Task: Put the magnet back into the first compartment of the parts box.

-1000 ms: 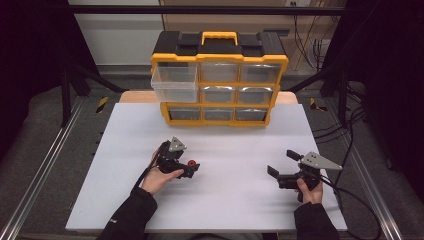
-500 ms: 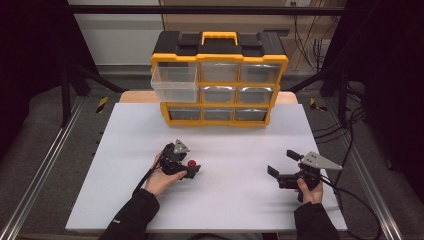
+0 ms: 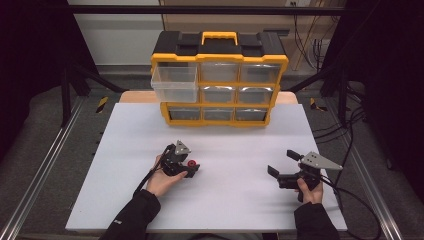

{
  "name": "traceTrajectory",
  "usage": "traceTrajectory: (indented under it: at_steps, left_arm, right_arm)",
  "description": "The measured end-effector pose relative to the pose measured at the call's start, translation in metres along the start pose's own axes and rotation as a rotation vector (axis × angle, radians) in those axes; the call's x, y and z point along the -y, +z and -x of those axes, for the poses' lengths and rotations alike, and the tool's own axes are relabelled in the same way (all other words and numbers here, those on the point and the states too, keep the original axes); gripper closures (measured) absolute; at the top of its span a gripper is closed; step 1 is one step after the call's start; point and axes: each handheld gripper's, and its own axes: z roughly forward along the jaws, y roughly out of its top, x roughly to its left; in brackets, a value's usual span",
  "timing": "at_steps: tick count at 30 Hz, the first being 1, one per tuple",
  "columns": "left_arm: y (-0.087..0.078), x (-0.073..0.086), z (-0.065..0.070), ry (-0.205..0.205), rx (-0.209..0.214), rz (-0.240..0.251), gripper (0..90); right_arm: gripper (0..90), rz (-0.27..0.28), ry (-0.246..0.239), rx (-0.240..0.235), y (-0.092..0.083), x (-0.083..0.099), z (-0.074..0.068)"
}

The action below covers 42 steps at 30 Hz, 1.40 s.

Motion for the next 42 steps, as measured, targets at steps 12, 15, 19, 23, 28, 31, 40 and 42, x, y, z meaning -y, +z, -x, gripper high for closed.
traceTrajectory:
  at_steps: [12, 15, 19, 23, 28, 31, 40, 42]
  left_arm:
    - [0.0008, 0.0003, 0.0009, 0.006, -0.005, -0.015, 49.1]
    - [0.0011, 0.0004, 0.0011, 0.007, -0.005, -0.017, 50.7]
    - [0.0018, 0.0005, 0.0013, 0.003, 0.001, -0.02, 53.2]
    - [0.0027, 0.0007, 0.002, -0.002, 0.001, -0.02, 57.4]
    - [0.0036, 0.0008, 0.0021, -0.007, -0.006, -0.024, 59.3]
    - [0.0047, 0.0012, 0.002, -0.01, -0.007, -0.03, 59.9]
    - [0.0047, 0.0009, 0.0019, -0.014, -0.01, -0.032, 61.1]
    - [0.0047, 0.0008, 0.0017, -0.014, -0.01, -0.032, 61.2]
  right_arm:
    - [0.4, 0.002, 0.0, 0.004, -0.0002, -0.0001, 0.0003]
    - [0.4, 0.002, 0.0, 0.003, -0.0002, -0.0001, 0.0003]
    - [0.4, 0.0, 0.001, 0.002, -0.0005, -0.0003, 0.0003]
    - [0.4, 0.0, 0.002, 0.002, -0.0004, -0.0003, 0.0003]
    - [0.4, 0.001, 0.002, 0.003, -0.0004, -0.0002, 0.0003]
    - [0.4, 0.0, 0.002, 0.002, -0.0005, -0.0003, 0.0004]
    - [0.4, -0.001, 0.011, 0.004, -0.0011, -0.0006, -0.0001]
    - [0.4, -0.001, 0.011, 0.003, -0.0011, -0.0006, -0.0001]
